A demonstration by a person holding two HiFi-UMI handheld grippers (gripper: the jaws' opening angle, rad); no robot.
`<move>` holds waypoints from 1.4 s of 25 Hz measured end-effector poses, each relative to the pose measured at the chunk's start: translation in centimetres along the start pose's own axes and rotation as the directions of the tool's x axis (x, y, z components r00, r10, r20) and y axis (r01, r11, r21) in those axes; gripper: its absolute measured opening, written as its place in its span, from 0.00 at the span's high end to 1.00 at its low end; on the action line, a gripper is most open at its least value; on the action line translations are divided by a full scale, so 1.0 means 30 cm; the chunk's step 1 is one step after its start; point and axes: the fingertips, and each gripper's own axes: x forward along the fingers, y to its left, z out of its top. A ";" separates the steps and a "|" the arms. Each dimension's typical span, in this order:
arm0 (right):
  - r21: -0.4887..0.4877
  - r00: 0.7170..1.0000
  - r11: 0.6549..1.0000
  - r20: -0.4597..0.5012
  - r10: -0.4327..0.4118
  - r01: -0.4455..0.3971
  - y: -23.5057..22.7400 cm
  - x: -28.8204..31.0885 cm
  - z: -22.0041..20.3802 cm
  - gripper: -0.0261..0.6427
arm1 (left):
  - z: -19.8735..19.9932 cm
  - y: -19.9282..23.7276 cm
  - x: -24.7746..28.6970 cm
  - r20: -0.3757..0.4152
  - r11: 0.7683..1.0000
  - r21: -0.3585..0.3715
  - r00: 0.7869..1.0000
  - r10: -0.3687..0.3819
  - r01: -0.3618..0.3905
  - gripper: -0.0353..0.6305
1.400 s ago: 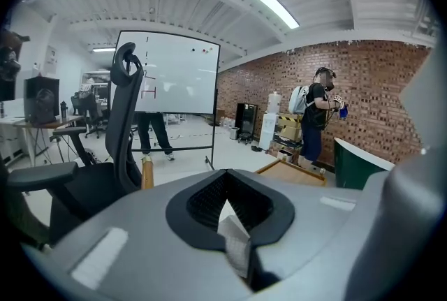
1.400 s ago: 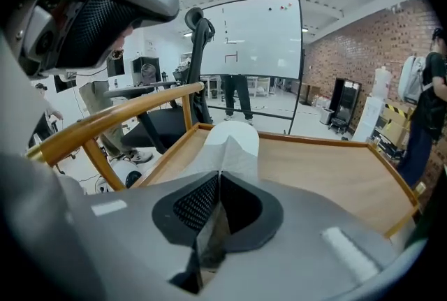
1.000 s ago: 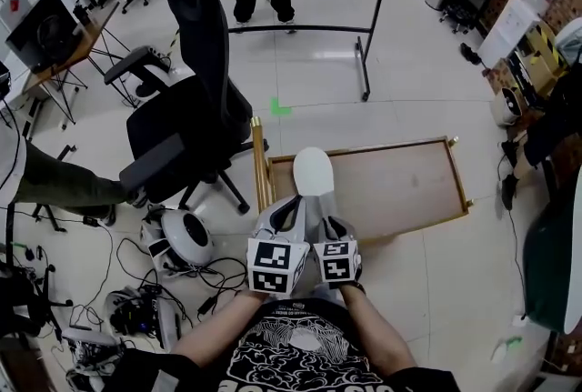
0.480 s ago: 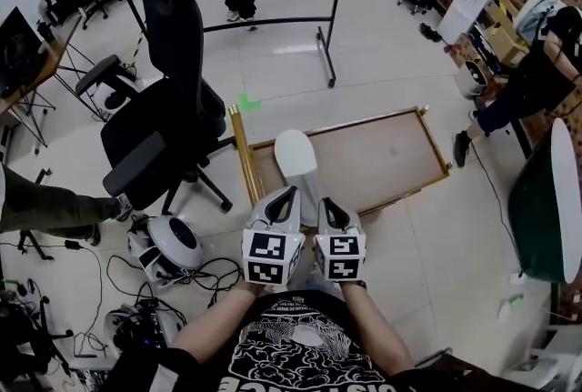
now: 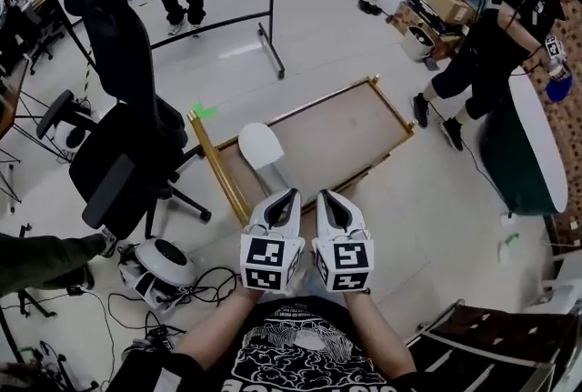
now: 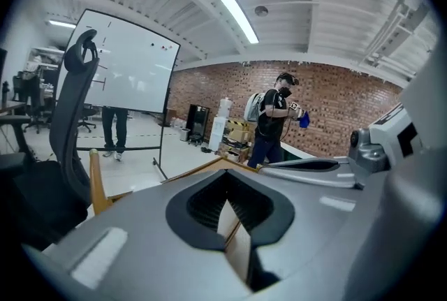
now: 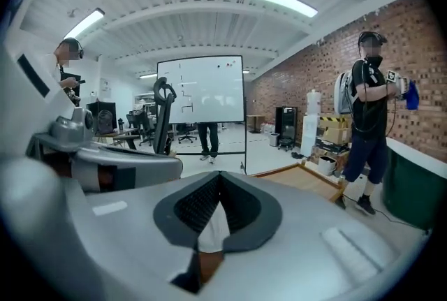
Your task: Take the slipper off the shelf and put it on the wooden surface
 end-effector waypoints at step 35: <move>0.229 0.759 0.754 0.086 -0.645 0.615 -0.339 -1.268 -0.135 0.96 | -0.152 -1.209 -0.406 -0.112 0.746 0.176 0.766 -0.633 0.643 0.94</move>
